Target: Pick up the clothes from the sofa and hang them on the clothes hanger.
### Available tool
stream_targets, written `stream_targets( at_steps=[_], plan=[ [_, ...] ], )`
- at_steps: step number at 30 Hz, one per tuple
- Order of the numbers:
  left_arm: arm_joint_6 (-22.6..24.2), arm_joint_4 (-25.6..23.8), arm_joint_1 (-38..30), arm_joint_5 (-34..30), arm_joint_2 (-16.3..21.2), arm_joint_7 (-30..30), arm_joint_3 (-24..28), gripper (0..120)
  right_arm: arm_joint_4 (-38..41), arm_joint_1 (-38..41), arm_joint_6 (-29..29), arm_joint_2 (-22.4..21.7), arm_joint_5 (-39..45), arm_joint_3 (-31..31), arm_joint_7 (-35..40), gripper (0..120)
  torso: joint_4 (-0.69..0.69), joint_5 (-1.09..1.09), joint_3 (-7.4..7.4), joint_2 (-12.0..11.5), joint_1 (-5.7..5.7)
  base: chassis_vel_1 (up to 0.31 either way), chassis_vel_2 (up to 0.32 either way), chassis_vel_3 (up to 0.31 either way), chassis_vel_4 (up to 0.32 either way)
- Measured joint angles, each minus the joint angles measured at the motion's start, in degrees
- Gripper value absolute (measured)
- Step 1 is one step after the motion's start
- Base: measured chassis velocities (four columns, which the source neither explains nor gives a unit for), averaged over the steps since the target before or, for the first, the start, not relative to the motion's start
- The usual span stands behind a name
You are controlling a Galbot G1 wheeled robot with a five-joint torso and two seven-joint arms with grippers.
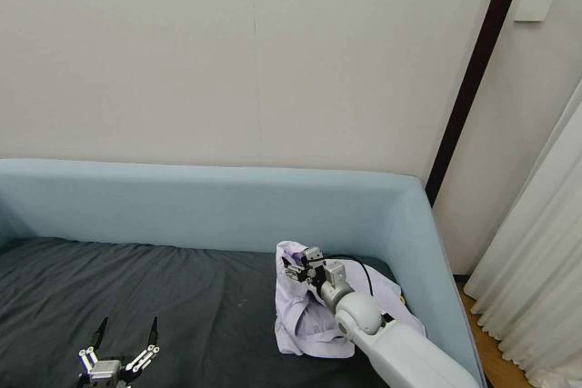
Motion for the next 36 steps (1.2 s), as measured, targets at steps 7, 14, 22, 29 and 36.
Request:
stream_targets(
  at_steps=[7, 14, 22, 29, 36],
  plan=[
    [-0.3, 0.2, -0.3, -0.2, 0.2, 0.0, 0.0, 100, -0.8, -0.8, -4.4, -2.9, -9.4, 1.5, 1.2, 100, 0.00, -0.01, 0.00, 0.0, 0.00, 0.000, 0.000, 0.000, 0.000],
    [-0.4, 0.7, -0.9, -0.3, 0.4, -0.1, 0.2, 100, 0.1, -4.3, 4.9, -6.0, -22.4, 1.7, -1.9, 100, -0.01, 0.00, 0.00, 0.0, 0.00, 0.000, 0.000, 0.000, 0.000],
    [-0.5, 1.0, -1.3, -0.4, 0.7, -0.1, 0.4, 100, -3.1, -6.2, 27.9, -5.2, -52.6, 8.1, -23.5, 100, 0.00, -0.01, 0.00, 0.0, 0.00, 0.000, 0.000, 0.000, 0.000],
    [-0.4, 0.9, -1.6, -1.3, 1.0, -0.1, 0.2, 100, -6.0, -2.5, 36.6, -2.0, -66.8, 11.6, -33.7, 100, 0.00, -0.02, 0.00, 0.0, 0.00, 0.000, 0.000, 0.000, 0.000],
    [-0.2, 0.9, -1.6, -2.6, 1.6, -0.2, -0.7, 100, -10.0, -0.9, 45.3, 3.7, -85.0, 16.0, -32.6, 100, 0.01, -0.01, 0.00, 0.0, 0.00, 0.000, 0.000, 0.000, 0.000]
  ],
)
